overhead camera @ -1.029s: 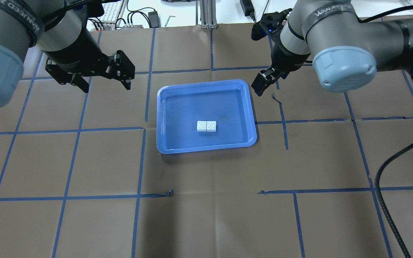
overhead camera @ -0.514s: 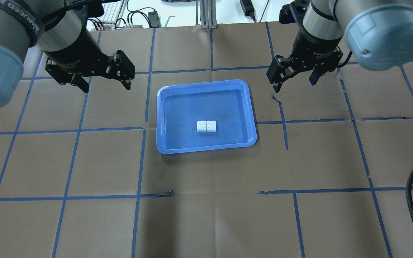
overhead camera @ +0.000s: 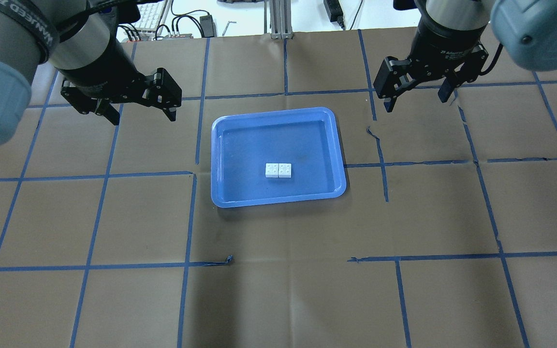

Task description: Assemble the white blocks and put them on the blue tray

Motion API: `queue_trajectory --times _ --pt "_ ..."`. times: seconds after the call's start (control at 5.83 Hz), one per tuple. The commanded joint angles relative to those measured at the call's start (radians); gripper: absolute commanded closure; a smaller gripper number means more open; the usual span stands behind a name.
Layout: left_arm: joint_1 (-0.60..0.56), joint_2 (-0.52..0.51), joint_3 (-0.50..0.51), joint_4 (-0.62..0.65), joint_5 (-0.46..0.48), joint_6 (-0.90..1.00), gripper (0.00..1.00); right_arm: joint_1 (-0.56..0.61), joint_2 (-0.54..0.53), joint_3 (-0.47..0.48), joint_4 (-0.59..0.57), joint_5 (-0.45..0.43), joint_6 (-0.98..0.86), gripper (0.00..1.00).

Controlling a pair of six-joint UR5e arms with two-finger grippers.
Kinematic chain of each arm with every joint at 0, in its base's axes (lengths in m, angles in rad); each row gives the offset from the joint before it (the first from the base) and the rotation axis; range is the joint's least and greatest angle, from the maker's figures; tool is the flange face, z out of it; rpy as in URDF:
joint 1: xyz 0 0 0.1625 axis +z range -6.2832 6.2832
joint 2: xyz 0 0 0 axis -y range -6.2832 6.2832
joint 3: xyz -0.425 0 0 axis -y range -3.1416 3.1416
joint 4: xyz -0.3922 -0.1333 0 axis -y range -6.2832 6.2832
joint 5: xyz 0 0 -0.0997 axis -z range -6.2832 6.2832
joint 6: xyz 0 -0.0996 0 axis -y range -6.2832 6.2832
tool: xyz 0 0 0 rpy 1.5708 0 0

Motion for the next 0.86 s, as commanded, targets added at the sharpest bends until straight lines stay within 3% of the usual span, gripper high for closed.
queue_trajectory --times 0.0,0.69 --pt "0.000 0.001 0.000 0.000 0.000 0.001 0.01 -0.027 -0.001 0.001 0.004 -0.002 0.000 0.00" --pt "0.000 0.001 -0.002 0.000 0.000 -0.001 0.01 -0.040 -0.016 -0.001 0.008 0.003 0.000 0.00"
